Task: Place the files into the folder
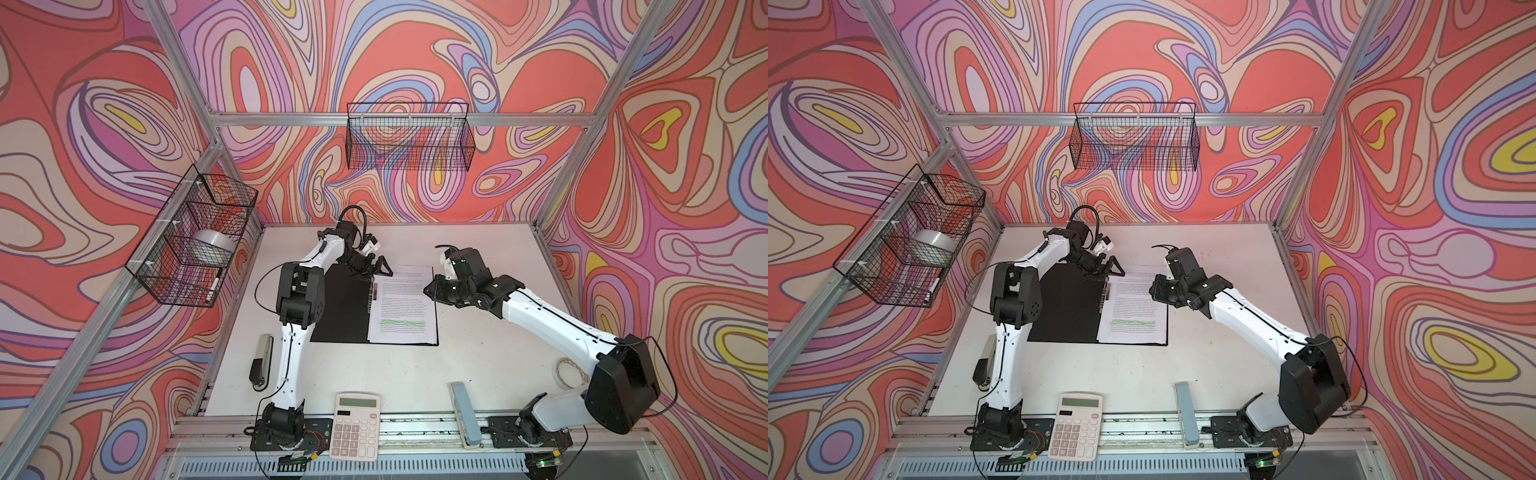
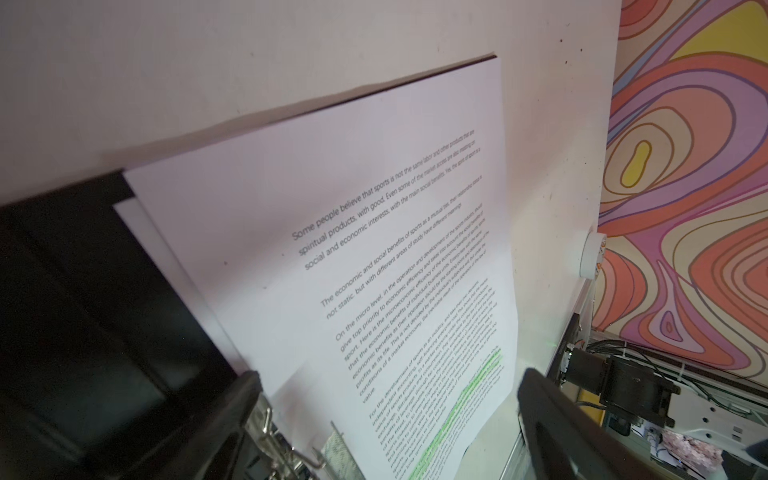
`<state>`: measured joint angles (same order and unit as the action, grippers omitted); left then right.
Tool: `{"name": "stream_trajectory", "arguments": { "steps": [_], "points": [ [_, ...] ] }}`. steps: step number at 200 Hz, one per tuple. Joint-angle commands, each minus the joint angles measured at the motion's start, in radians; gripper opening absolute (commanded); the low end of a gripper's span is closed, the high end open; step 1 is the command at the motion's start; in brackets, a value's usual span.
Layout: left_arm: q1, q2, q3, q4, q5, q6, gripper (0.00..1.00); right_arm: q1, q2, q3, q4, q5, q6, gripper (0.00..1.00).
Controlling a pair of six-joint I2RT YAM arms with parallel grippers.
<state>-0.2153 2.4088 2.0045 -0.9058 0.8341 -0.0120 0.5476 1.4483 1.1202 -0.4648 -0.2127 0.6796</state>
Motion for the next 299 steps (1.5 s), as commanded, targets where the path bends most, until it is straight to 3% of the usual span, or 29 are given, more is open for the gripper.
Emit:
{"name": "stream_trajectory", "arguments": {
  "steps": [1,98,172,194,211,233,243,271,299],
  "points": [
    [0.001,-0.071,-0.064,0.059,0.044,-0.03,0.96,0.003,0.0,0.015,-0.008,0.011,-0.014,0.18],
    [0.001,-0.214,-0.175,0.108,0.131,-0.074,0.96,0.002,0.041,0.03,-0.011,0.029,-0.019,0.18],
    [0.001,-0.289,-0.299,0.058,0.201,0.014,0.96,-0.027,0.083,0.001,-0.054,0.102,0.036,0.2],
    [0.001,-0.315,-0.314,0.01,0.189,0.058,0.95,-0.039,0.063,-0.04,-0.032,0.097,0.061,0.2],
    [0.006,-0.358,-0.32,-0.027,0.107,0.086,0.95,-0.044,0.041,-0.058,-0.024,0.096,0.068,0.21],
    [0.051,-0.448,-0.394,0.035,-0.07,-0.019,0.95,-0.05,0.006,-0.073,-0.032,0.105,0.07,0.21],
    [0.082,-0.477,-0.432,0.056,-0.097,-0.072,0.96,-0.052,-0.01,-0.085,-0.03,0.11,0.073,0.21],
    [0.145,-0.485,-0.529,0.107,-0.024,-0.194,0.97,-0.061,-0.038,-0.12,-0.006,0.104,0.088,0.21],
    [0.148,-0.423,-0.561,0.149,0.081,-0.238,0.99,-0.063,-0.053,-0.13,-0.003,0.099,0.098,0.21]
  ]
}}
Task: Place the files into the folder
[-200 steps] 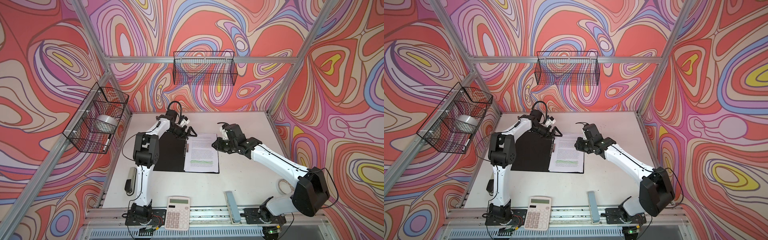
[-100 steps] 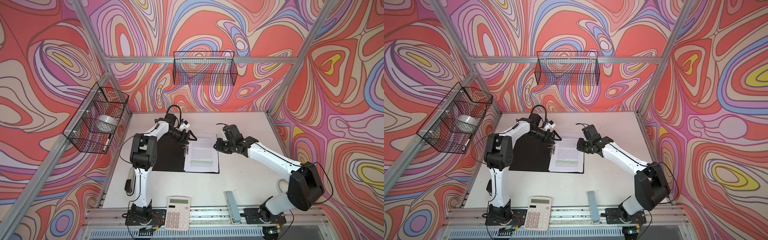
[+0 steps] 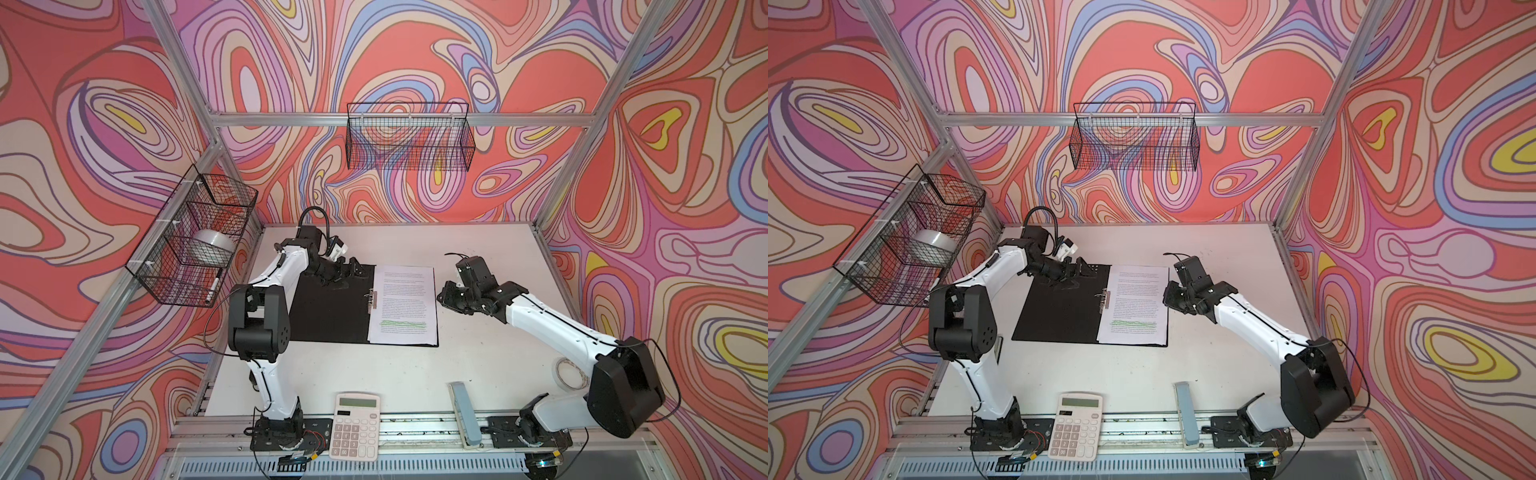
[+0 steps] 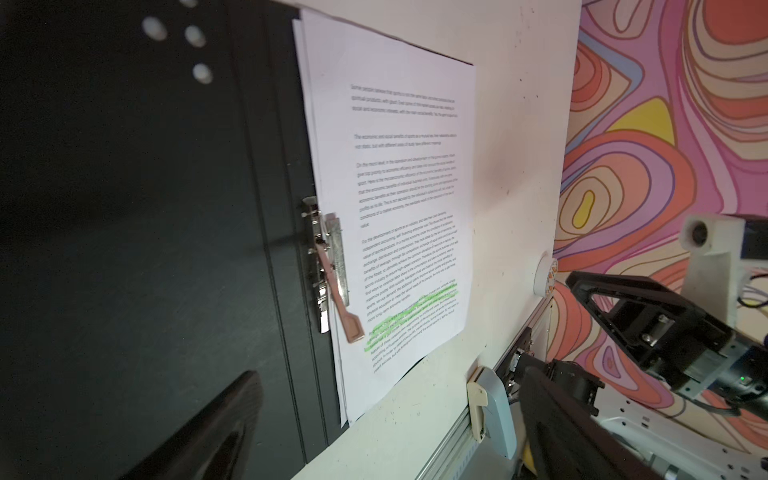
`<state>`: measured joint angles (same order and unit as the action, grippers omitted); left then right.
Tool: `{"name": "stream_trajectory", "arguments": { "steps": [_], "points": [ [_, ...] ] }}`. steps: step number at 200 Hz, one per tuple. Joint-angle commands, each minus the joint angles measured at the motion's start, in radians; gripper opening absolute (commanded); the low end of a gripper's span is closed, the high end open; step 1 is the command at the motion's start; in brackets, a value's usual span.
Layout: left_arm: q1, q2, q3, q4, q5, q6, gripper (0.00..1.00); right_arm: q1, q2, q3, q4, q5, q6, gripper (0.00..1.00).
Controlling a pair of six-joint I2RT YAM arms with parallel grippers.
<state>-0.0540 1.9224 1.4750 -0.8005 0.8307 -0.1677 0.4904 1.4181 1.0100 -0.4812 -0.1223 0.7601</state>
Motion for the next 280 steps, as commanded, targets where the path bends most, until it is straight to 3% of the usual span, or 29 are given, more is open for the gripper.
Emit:
{"name": "stream_trajectory", "arguments": {
  "steps": [1,30,91,161,209,280],
  "points": [
    [-0.014,0.068,-0.031,0.046,0.089,-0.083,0.99,-0.006,-0.024,-0.021,0.012,0.009,0.017,0.21],
    [-0.013,0.144,-0.037,0.131,0.201,-0.154,1.0,-0.006,-0.062,-0.047,0.014,0.013,0.031,0.21],
    [-0.022,0.193,-0.091,0.305,0.24,-0.291,1.0,-0.007,-0.131,-0.077,-0.034,0.042,0.036,0.22],
    [-0.093,0.196,-0.134,0.37,0.193,-0.358,1.0,-0.01,-0.137,-0.068,-0.043,0.045,0.033,0.22],
    [-0.129,0.187,-0.166,0.473,0.21,-0.476,1.0,-0.018,-0.156,-0.083,-0.053,0.048,0.027,0.22],
    [-0.206,0.227,-0.091,0.578,0.177,-0.593,1.0,-0.039,-0.204,-0.097,-0.095,0.061,0.02,0.22]
  ]
}}
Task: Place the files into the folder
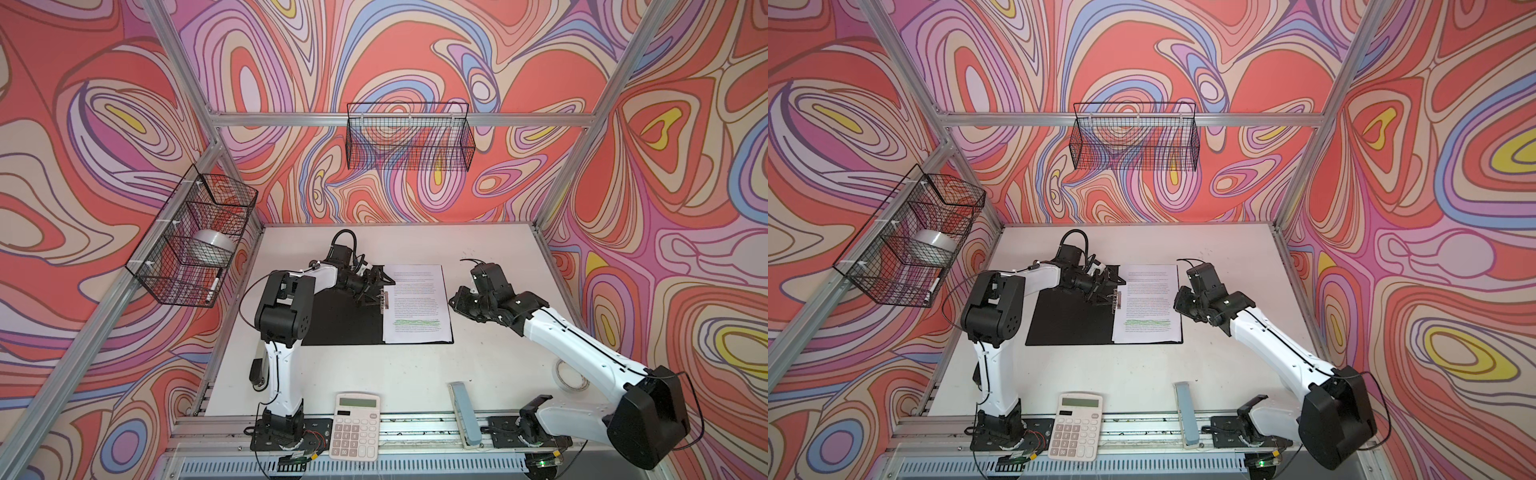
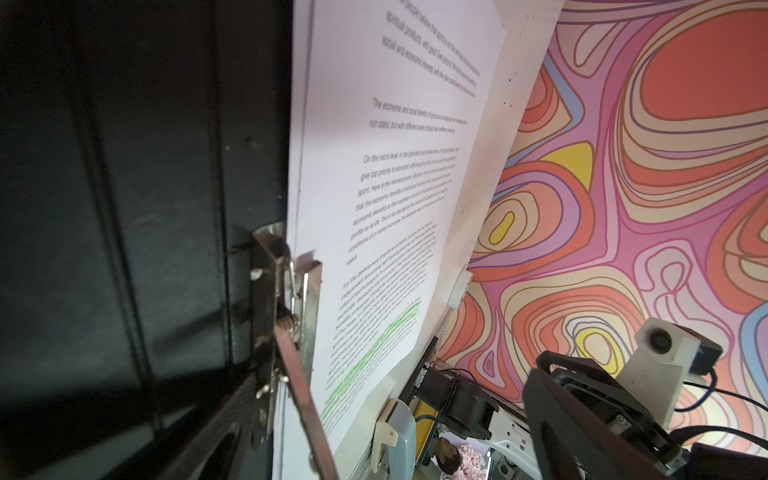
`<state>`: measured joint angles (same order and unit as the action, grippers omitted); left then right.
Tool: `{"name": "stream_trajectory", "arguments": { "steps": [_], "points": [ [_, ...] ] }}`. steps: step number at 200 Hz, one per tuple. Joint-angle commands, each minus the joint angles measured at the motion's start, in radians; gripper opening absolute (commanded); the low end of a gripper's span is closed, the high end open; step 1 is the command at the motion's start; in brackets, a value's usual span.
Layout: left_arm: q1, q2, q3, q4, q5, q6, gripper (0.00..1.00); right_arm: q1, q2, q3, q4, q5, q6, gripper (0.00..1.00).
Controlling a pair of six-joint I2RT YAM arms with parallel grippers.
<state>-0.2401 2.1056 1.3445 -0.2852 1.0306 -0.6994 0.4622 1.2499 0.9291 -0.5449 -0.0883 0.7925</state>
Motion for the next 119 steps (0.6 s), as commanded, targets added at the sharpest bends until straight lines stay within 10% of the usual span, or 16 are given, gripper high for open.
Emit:
{"name": "stream_trajectory", "arguments": {
  "steps": [1,28,119],
  "points": [
    [-0.02,0.045,0.04,0.063,-0.023,-0.063,1.0,-0.012,-0.036,-0.016,-0.032,0.027,-0.013,0.22],
    [-0.024,0.062,0.058,0.034,-0.027,-0.061,1.0,-0.022,-0.056,-0.018,-0.049,0.03,-0.014,0.22],
    [0.154,-0.038,0.218,-0.667,-0.137,0.527,1.0,-0.035,0.058,0.297,-0.283,0.107,-0.183,0.22]
  ]
}}
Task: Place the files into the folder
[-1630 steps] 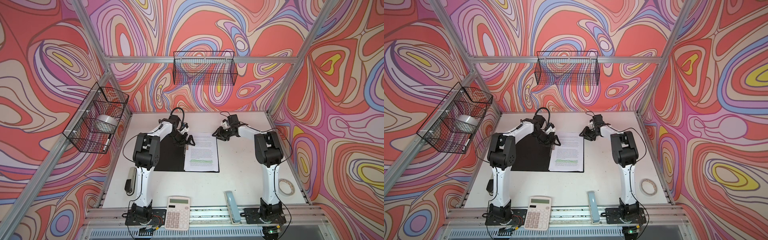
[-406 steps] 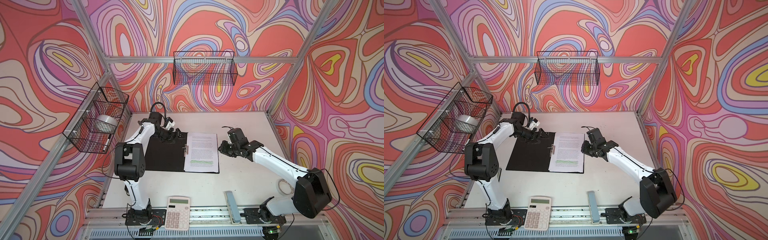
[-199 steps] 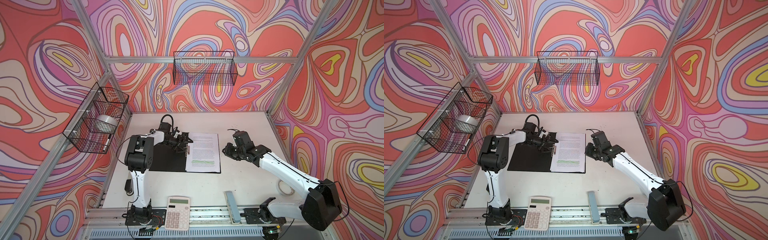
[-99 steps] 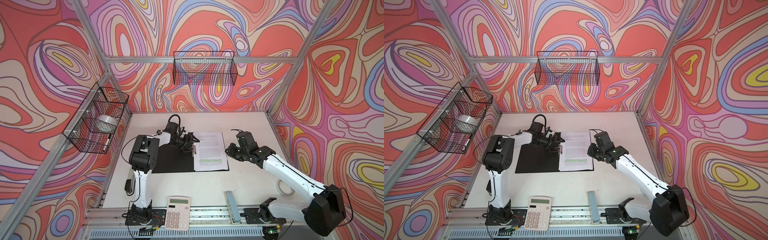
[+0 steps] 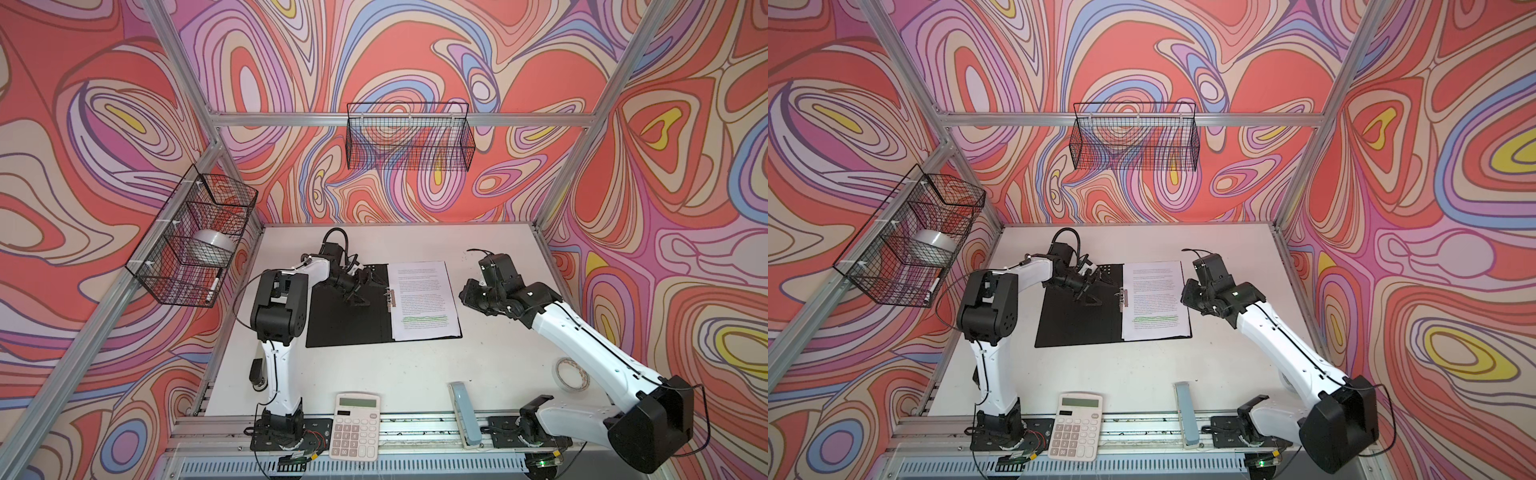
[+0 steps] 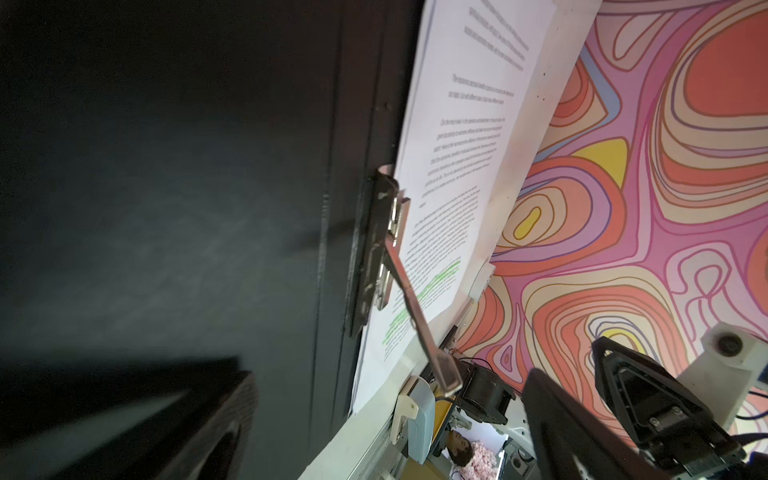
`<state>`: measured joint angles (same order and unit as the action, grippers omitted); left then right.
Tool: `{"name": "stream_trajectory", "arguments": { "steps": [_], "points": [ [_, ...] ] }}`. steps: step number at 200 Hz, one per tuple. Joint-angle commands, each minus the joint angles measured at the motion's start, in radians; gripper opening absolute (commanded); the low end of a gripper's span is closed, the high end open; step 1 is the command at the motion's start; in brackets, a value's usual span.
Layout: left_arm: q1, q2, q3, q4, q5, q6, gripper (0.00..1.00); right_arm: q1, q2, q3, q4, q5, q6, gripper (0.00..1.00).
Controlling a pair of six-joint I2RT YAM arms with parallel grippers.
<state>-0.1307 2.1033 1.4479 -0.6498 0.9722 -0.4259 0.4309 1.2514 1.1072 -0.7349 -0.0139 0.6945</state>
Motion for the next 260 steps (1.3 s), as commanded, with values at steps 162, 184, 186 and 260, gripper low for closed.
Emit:
{"name": "stream_trajectory", "arguments": {
  "steps": [162,184,186,260],
  "points": [
    [0.057,-0.211,0.0,-0.254,-0.61,0.529,0.99,0.292,0.902,0.912,-0.25,-0.082,-0.176,0.18],
    [0.057,-0.194,0.011,-0.26,-0.593,0.527,0.98,0.316,0.961,0.962,-0.271,-0.052,-0.177,0.17],
    [0.057,-0.193,0.011,-0.26,-0.59,0.526,0.98,0.318,0.967,0.967,-0.273,-0.049,-0.177,0.17],
    [0.057,-0.179,0.003,-0.265,-0.537,0.538,0.95,0.335,1.079,1.115,-0.4,0.049,-0.207,0.15]
  ]
}}
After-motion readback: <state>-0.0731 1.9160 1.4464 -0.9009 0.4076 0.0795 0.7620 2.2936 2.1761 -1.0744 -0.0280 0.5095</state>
